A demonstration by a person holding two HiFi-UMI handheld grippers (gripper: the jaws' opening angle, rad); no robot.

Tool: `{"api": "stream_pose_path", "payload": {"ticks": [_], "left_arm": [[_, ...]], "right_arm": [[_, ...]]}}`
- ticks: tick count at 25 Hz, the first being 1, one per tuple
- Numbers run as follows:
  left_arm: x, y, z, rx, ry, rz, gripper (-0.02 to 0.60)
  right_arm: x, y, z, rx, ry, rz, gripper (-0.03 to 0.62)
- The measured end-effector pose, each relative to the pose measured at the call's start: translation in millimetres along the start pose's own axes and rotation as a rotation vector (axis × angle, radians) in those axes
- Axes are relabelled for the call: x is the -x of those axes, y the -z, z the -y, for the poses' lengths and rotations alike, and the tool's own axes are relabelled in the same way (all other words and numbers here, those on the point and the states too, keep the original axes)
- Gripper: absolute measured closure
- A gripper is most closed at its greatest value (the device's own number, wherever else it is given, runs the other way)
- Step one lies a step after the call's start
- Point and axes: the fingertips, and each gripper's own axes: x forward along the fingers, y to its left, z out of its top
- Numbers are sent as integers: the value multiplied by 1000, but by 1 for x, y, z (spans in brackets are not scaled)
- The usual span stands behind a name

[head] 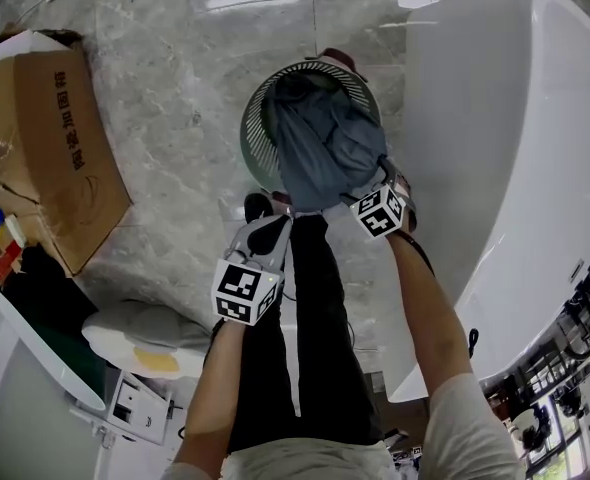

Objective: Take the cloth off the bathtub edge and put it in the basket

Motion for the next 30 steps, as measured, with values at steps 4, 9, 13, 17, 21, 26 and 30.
{"api": "stream_pose_path", "payload": {"ticks": [4, 9, 13, 17, 21, 26, 30], "left_arm": [[2, -2, 4, -5, 16, 21, 525], [13, 2, 3, -31, 26, 29, 523], [28, 5, -8, -56, 25, 26, 523], [48, 11, -16, -88, 26, 13, 524], [62, 7, -24, -115, 27, 21, 523], [70, -1, -22, -130, 36, 42, 525], [73, -1, -18, -140, 51, 49, 525]], "right_arm": [[5, 4, -8, -82, -16, -10, 176], [11, 11, -25, -201, 14, 5, 368], [17, 11, -31, -248, 103, 2, 474], [32, 3, -41, -231, 144, 41, 548], [62, -34, -43, -243, 168, 153, 553], [103, -93, -39, -186, 201, 310, 553], [151, -147, -30, -169, 249, 468, 553]]}}
